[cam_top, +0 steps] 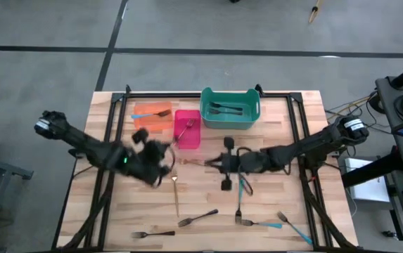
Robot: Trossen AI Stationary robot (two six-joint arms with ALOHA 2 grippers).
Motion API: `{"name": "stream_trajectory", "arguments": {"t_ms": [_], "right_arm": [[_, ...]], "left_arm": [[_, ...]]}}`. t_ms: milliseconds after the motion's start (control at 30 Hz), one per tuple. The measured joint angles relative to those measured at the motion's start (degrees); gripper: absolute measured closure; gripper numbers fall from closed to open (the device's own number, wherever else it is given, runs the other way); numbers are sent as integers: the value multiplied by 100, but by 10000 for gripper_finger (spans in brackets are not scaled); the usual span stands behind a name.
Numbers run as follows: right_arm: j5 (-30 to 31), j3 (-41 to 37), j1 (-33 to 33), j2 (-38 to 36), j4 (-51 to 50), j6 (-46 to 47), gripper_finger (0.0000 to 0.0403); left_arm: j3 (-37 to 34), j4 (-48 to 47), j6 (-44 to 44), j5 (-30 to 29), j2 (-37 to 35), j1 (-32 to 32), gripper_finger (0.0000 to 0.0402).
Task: Sort silverware by color (type)
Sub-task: Put the gold fork into the red bin
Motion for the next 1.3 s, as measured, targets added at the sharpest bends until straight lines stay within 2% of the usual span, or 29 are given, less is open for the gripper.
{"name": "stream_trajectory", "arguments": {"t_ms": [67,133,200,300,467,567,633,700,933,1300], "right_arm": [[2,1,-315,0,636,484,394],[2,22,-706,0,938,1399,393],[-15,115,-1125,-13,886,1861,388],[-131,345,-1735,-18,577,2311,376],[-1398,850,-2621,203,512,2750,367],[-1677,1226,-2813,518,481,2792,367],[-1682,1490,-2838,776,205,2747,367],[-1692,1740,-2844,1018,-43,2720,367],[-1684,2446,-2841,1470,-536,2702,367],[-1643,2608,-2822,1714,-599,2702,372]], "left_arm": [[-13,287,809,-1,-101,479,401],[-55,644,1531,5,-170,933,401],[-80,981,2123,79,-193,1340,401],[-98,1279,2884,494,-191,1944,401],[-105,1990,3558,1251,-191,2931,402],[-137,2539,3482,1936,-176,3340,402],[-205,2803,3365,2351,-172,3431,402],[-295,2955,3256,2502,-168,3419,402],[-341,2957,2954,2500,-147,3324,401],[-348,3042,2823,2487,-40,3208,401]]}}
